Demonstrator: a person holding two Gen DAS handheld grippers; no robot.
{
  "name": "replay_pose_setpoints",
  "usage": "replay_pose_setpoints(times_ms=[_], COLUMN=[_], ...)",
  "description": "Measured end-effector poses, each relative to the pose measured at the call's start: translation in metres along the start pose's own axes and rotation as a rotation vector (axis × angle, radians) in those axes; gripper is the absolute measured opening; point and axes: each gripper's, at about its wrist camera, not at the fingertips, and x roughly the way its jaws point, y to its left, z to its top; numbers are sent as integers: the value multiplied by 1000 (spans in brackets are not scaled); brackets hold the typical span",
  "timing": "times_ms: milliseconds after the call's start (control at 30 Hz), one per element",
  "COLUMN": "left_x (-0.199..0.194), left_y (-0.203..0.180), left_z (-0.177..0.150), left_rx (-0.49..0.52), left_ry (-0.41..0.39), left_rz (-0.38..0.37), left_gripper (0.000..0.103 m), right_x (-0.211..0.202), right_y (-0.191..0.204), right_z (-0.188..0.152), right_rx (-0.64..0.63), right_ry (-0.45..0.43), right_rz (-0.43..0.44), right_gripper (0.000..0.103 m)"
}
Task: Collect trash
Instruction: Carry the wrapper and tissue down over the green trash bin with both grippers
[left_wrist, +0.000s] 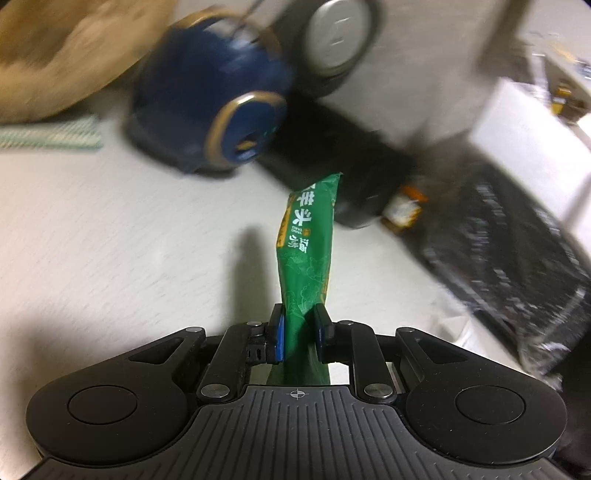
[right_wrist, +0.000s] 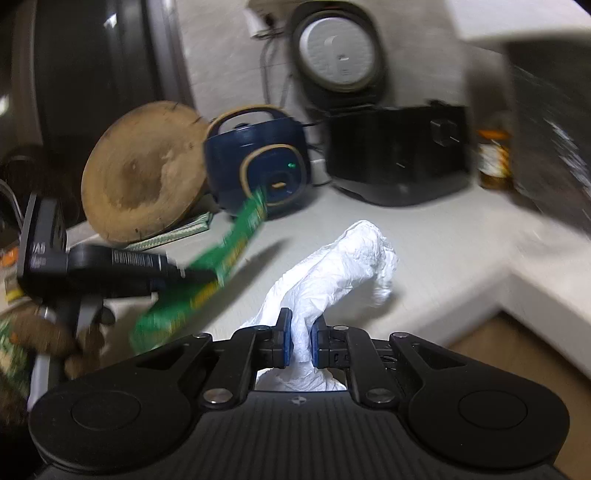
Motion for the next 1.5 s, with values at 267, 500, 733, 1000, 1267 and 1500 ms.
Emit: replay_pose_setpoints(times_ms=[267,500,733,1000,1267,1500], left_x=[-22,97,227,250,305,269], left_y=[-89,-129,-81,-54,-50,-40], left_z=[-50,-186,-320,-353,-403,-355], left_rx=[183,104,-6,-66,-18,-56], left_ry=[-28,454,794,740,934,784], left_rz=[-225,-346,-85,-57,46,-9], left_gripper=[19,19,19,19,23,23], right_x=[-52,-77,-84,-64,-39,-33], right_y=[-68,-131,-163,-189,-182,-188], right_z=[-109,-180,-220,-241,-259,-271], right_rx=[200,404,479,535,529,565], right_ry=[8,90,128,211,281,337], right_rz=[-160,-303,-409,-410,-406,-388], right_gripper=[10,10,10,10,10,10])
